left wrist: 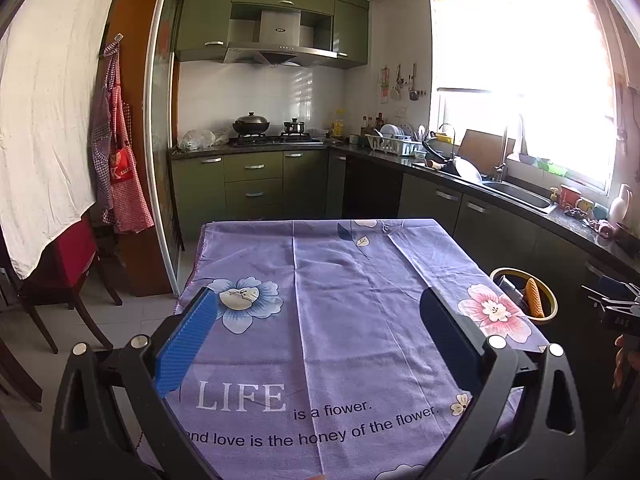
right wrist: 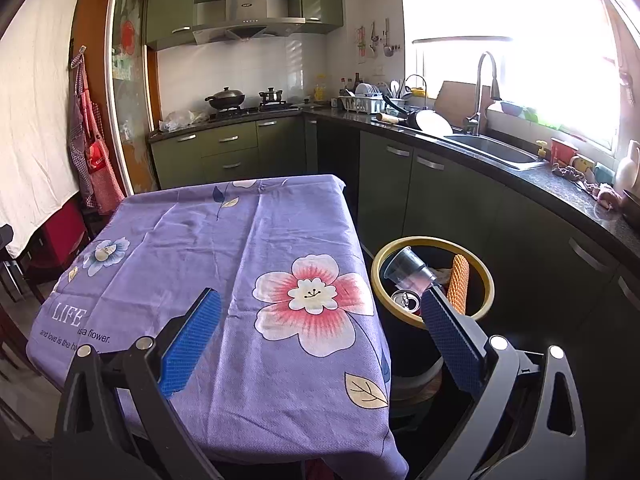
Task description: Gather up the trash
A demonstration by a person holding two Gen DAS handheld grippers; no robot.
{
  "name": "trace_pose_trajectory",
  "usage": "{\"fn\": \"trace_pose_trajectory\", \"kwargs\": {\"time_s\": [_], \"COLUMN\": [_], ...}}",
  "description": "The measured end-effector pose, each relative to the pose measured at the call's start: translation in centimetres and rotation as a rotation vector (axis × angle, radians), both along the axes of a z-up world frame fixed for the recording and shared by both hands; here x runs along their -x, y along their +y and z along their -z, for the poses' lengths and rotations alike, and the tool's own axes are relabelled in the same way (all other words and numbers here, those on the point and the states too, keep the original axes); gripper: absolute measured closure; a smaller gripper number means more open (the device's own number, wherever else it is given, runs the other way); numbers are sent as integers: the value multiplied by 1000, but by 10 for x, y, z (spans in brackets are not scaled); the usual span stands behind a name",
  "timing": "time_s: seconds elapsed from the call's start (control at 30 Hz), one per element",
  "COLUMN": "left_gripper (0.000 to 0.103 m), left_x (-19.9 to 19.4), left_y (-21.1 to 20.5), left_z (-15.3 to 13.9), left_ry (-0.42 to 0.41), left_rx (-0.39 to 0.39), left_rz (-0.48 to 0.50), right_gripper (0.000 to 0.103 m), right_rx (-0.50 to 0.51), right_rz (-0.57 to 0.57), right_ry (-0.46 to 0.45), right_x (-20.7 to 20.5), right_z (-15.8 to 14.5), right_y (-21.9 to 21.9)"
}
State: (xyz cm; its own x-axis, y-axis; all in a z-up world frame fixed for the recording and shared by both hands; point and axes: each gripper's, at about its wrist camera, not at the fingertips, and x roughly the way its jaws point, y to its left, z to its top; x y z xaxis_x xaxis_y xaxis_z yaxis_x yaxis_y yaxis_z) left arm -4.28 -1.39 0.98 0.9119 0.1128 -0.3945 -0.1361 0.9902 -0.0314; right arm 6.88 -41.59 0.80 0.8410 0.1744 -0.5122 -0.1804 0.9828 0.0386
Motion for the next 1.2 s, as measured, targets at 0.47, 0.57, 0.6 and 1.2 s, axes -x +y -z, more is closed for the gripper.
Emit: {"fn": "trace_pose_trajectory", "kwargs": {"time_s": [0.47,0.57,0.6,1.2], "left_gripper": [7,7,7,7], "left_x": [0,0,0,-1], "left_y": [-2,-2,-2,-3], "left_z": [1,2,2,1], "left_ry": [2,4,6,14], "left_rx": [-7,-2,0,-11], "left_rz": [2,5,8,24], "right_gripper": [5,5,5,5], "right_rx": [-2,-3,-4,-7], "right_rz": [-5,-7,-8,-15], "right_ry": [-2,-2,-2,-3], "right_x": [-4,-5,-5,-5], "right_z": [0,1,1,1], "right_y": [3,4,4,6]}}
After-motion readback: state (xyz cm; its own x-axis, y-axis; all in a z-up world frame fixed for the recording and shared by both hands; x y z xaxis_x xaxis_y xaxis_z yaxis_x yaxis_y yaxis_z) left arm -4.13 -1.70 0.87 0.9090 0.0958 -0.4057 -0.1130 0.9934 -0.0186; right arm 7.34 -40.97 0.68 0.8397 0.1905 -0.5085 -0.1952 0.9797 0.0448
